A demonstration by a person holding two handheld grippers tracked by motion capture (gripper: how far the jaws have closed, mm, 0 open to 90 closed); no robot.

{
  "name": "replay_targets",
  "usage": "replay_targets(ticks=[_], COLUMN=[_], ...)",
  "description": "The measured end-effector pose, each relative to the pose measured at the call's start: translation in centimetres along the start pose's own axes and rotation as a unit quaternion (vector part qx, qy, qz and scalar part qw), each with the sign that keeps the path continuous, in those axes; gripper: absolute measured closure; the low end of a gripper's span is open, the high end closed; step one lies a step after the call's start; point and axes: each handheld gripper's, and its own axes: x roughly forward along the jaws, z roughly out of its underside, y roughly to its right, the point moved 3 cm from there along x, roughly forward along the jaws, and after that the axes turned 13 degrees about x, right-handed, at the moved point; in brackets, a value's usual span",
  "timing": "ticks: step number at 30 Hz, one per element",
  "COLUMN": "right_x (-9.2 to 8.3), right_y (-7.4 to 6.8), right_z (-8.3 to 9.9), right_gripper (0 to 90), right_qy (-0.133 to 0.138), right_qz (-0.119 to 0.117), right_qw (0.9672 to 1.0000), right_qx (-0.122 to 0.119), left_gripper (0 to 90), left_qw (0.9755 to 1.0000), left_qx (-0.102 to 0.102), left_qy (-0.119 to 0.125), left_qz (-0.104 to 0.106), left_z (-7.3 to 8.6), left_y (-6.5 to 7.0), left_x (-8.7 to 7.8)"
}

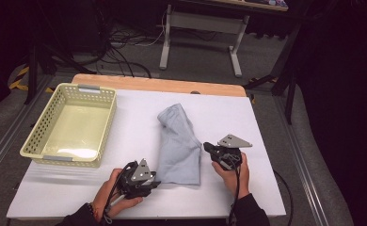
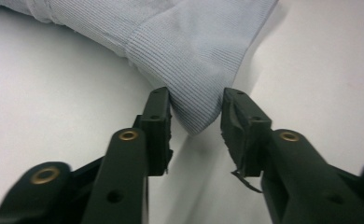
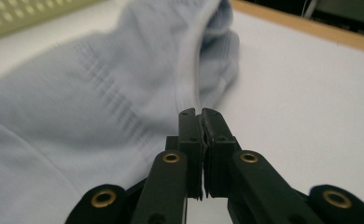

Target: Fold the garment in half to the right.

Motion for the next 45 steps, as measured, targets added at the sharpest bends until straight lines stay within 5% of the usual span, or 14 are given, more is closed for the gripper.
replay_targets(ticks=[3, 9, 16, 22, 25, 28, 31, 33, 35, 45], right_x=[0.1, 2.6, 3.7, 2.8, 2.5, 3.2, 4.5, 4.7, 4.4, 0.1], right_y=[-0.7, -0.4, -0.3, -0.9, -0.3, 0.4, 0.9, 0.8, 0.5, -1.0], right_z=[-0.6, 0.0, 0.7, 0.9, 0.3, 0.1, 0.7, 0.9, 0.8, 0.0], right_gripper=[77.3, 68.6, 90.0, 90.0, 70.0, 59.8, 65.8, 75.9, 83.7, 85.1], right_qy=[0.019, -0.015, -0.036, -0.047, -0.007, -0.004, -0.036, -0.043, -0.042, -0.014], right_qz=[-0.019, -0.018, -0.006, 0.007, 0.009, -0.003, -0.031, -0.033, -0.027, 0.015], right_qw=[0.9996, 0.9997, 0.9985, 0.9965, 0.9992, 0.9999, 0.9989, 0.9985, 0.9986, 0.9983], right_qx=[-0.009, -0.007, -0.040, -0.069, -0.038, -0.012, 0.006, -0.002, -0.018, -0.054], left_gripper=[71.6, 79.7, 83.7, 86.3, 86.4, 86.4, 86.3, 86.2, 86.2, 86.3], left_qw=[1.0000, 0.9999, 0.9997, 0.9995, 0.9995, 0.9994, 0.9994, 0.9992, 0.9993, 0.9992], left_qx=[0.003, 0.006, 0.014, 0.030, 0.027, 0.030, 0.027, 0.032, 0.030, 0.031], left_qy=[0.000, 0.000, -0.006, -0.006, -0.006, -0.010, -0.010, -0.012, -0.009, -0.009], left_qz=[0.001, 0.013, 0.016, 0.011, 0.012, 0.016, 0.019, 0.019, 0.022, 0.022], left_z=[0.0, 0.0, -0.1, -0.3, -0.2, 0.0, 0.0, 0.1, 0.1, 0.1], left_y=[0.0, 0.0, 0.0, 0.3, 0.3, 0.2, 0.1, 0.1, 0.0, 0.1], left_x=[0.3, 1.0, 1.5, 0.9, 1.2, 1.4, 1.5, 1.5, 1.6, 1.7])
